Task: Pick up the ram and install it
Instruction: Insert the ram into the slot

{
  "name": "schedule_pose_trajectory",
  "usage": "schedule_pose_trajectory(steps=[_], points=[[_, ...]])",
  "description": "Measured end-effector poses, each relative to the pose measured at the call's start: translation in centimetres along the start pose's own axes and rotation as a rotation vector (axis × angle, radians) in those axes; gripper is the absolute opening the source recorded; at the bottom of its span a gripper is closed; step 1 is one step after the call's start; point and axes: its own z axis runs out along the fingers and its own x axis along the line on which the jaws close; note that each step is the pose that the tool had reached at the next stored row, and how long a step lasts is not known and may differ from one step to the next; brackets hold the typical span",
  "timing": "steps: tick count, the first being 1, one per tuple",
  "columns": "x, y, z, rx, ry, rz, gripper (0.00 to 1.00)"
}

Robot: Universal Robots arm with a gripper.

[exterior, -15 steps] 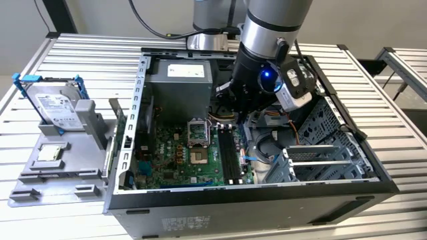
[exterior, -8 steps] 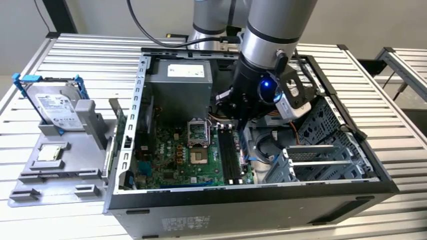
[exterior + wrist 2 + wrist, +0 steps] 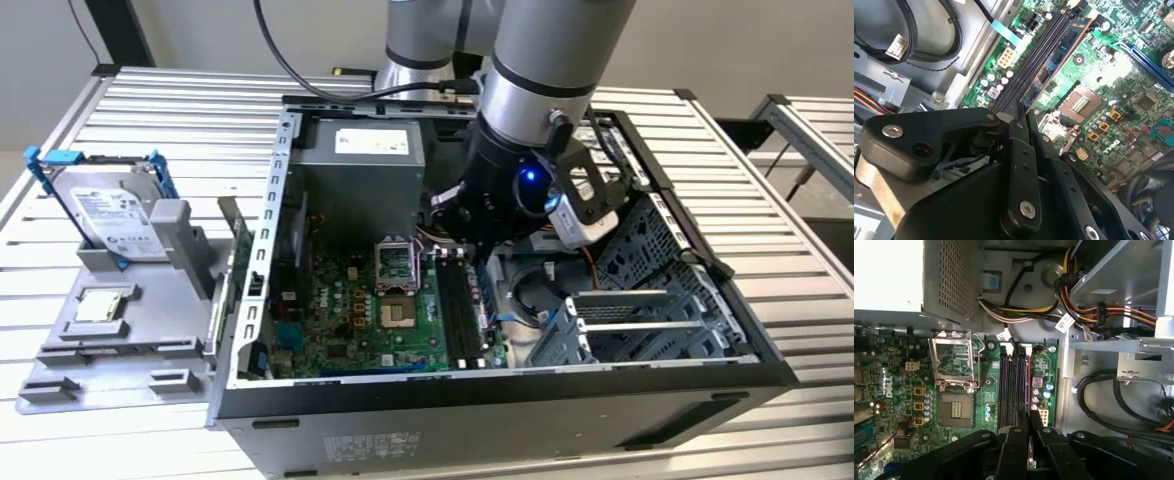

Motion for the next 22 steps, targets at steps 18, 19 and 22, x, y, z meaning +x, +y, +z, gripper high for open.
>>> schedule_pose_trajectory(steps=[18,19,22], points=[[1.11,-0.04,2.52,0.0048,-0.0591,0.023,0.00],[1.11,-0.07,2.68,0.0051,-0.0590,0.024,0.00],[1.12,-0.24,3.04,0.0057,-0.0576,0.028,0.00]])
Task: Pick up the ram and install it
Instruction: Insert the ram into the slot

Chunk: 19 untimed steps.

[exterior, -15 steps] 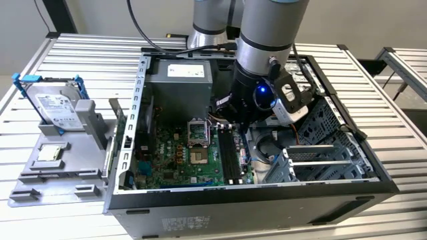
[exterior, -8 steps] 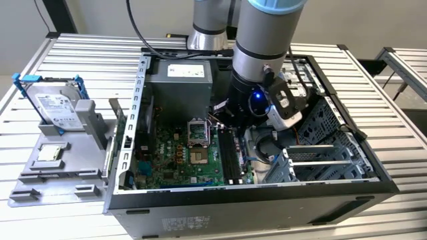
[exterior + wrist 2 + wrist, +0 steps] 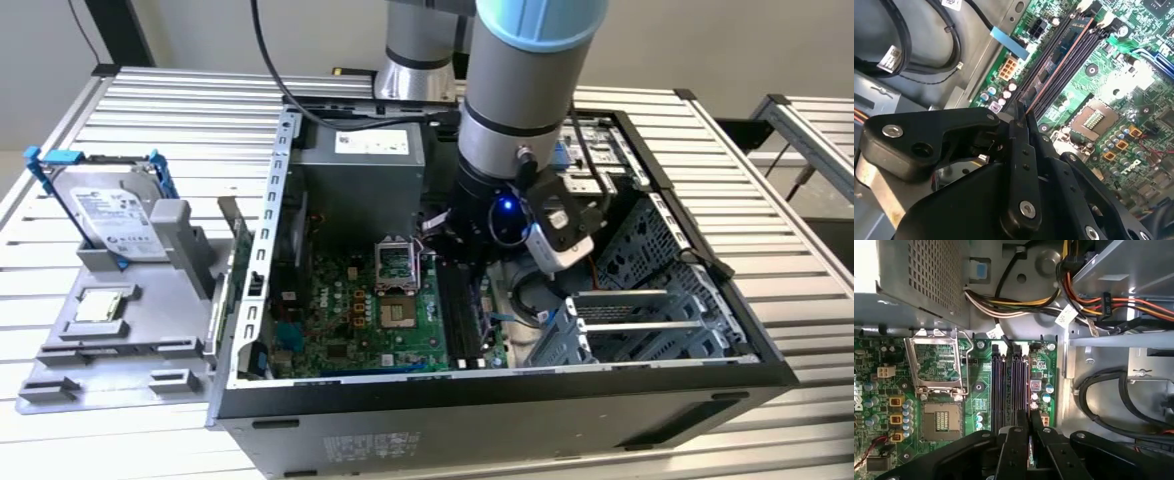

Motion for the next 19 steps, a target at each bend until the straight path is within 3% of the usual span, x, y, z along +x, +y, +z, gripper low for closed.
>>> schedule_pose_trajectory(steps=[6,14,19], points=[[0.02,-0.18,0.35,0.0015,0.0081,0.024,0.00],[0.01,-0.35,0.74,0.0012,0.0095,0.023,0.00],[-0.10,-0.36,1.44,0.0013,0.0098,0.023,0.00]])
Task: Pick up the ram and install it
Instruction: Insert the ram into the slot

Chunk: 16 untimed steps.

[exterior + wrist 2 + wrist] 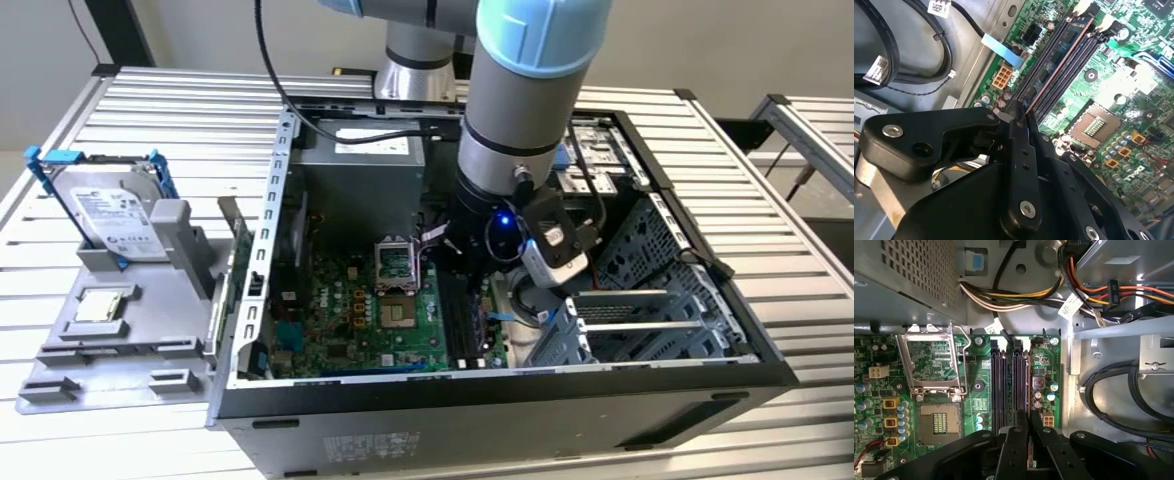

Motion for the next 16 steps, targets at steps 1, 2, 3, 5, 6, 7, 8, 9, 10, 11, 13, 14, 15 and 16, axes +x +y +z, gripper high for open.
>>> schedule_pose_trajectory(steps=[1,2,3,5,6,7,8,9,10,11,13,14,15,16], points=[[-0.03,0.00,0.08,-0.0001,0.0001,0.000,0.00],[-0.03,0.00,0.08,0.0001,0.0001,0.000,0.00],[-0.03,0.00,0.08,0.0003,0.0001,0.000,0.00],[-0.03,0.00,0.09,0.0002,0.0000,0.000,0.00],[-0.03,0.00,0.09,0.0000,0.0000,0.000,0.00],[-0.01,0.00,0.09,0.0000,0.0000,0.000,0.00],[0.03,0.00,0.09,0.0000,-0.0001,0.000,0.00],[0.09,0.00,0.09,-0.0001,-0.0001,0.000,0.00],[0.15,0.00,0.09,-0.0001,-0.0001,0.000,0.00],[0.18,0.00,0.09,-0.0001,0.0000,0.000,0.00],[0.18,0.00,0.15,-0.0004,-0.0001,0.000,0.00],[0.17,0.00,0.21,-0.0003,-0.0001,0.000,0.00],[0.15,0.00,0.25,0.0000,0.0000,0.000,0.00],[0.15,-0.01,0.26,0.0002,0.0001,0.000,0.00]])
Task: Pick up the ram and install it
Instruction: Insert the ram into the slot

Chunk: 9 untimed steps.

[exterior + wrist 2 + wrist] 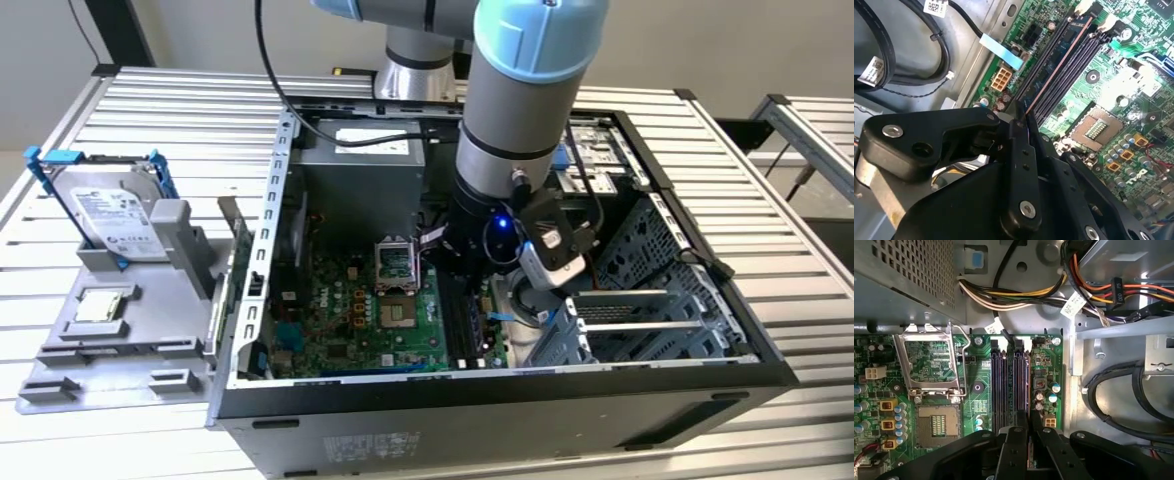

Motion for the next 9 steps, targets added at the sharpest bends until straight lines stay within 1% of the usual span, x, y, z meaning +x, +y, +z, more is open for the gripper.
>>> schedule_pose_trajectory(steps=[4,9], points=[[0.00,0.01,0.10,-0.0004,0.0004,0.000,0.00],[0.01,0.00,0.40,-0.0001,0.0038,0.000,0.00]])
